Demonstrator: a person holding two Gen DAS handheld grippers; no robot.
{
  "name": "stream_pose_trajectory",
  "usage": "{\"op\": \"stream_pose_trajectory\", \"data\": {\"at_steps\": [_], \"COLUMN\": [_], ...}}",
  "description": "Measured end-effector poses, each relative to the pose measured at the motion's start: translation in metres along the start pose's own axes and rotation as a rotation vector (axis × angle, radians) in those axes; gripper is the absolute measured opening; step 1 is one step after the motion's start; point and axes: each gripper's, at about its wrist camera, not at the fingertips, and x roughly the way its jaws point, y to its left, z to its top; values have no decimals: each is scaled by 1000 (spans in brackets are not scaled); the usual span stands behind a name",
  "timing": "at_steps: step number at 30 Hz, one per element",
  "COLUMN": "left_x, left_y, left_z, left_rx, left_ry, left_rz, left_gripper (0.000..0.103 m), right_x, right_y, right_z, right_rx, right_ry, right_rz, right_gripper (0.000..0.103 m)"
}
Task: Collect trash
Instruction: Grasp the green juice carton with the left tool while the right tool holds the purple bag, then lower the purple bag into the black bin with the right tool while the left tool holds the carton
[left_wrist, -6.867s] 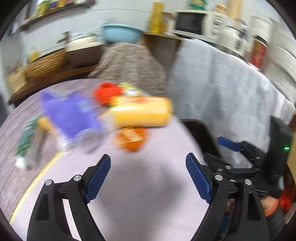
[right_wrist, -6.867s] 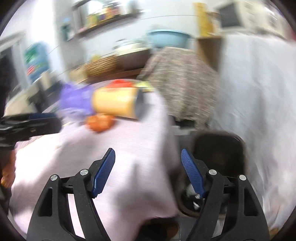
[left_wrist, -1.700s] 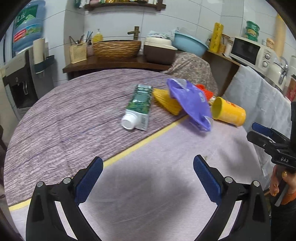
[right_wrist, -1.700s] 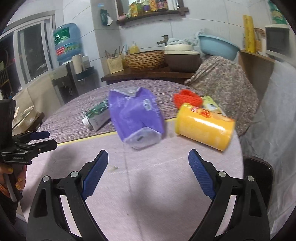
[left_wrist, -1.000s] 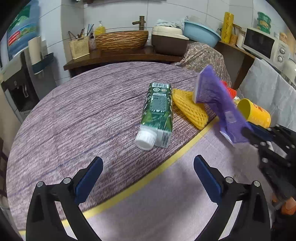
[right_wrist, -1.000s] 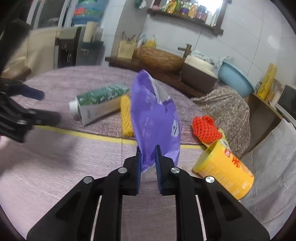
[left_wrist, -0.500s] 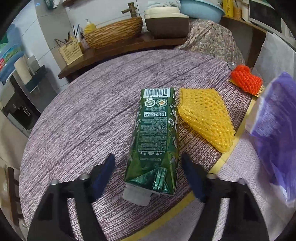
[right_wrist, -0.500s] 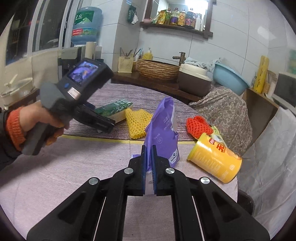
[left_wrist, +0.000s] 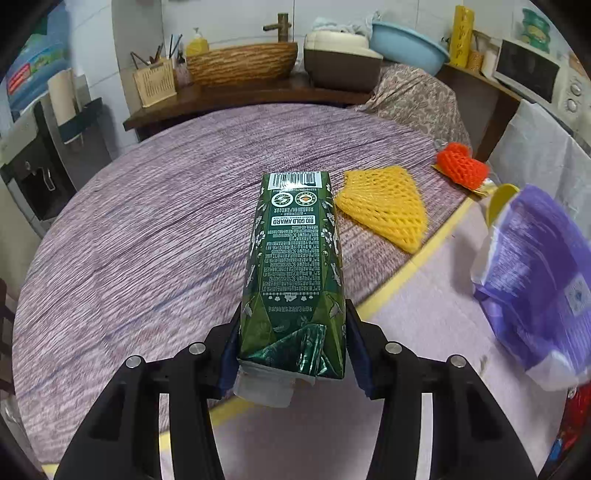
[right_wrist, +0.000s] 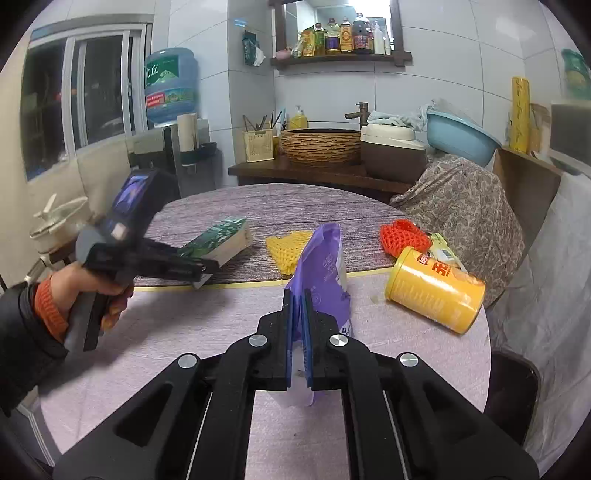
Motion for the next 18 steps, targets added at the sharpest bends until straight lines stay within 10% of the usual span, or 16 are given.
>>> {"op": "stream_pose_trajectory", "data": {"at_steps": [18], "left_x": [-85], "left_y": [-111], "left_z": [-16], "left_rx": [139], "left_ry": [-153], "left_rz": [-292], "left_gripper": [49], "right_x": [-91], "right_y": [-69], "right_z": [-7], "right_rx": [148], "right_ry": [-75], "right_rz": [-82], "right_gripper": [1]}}
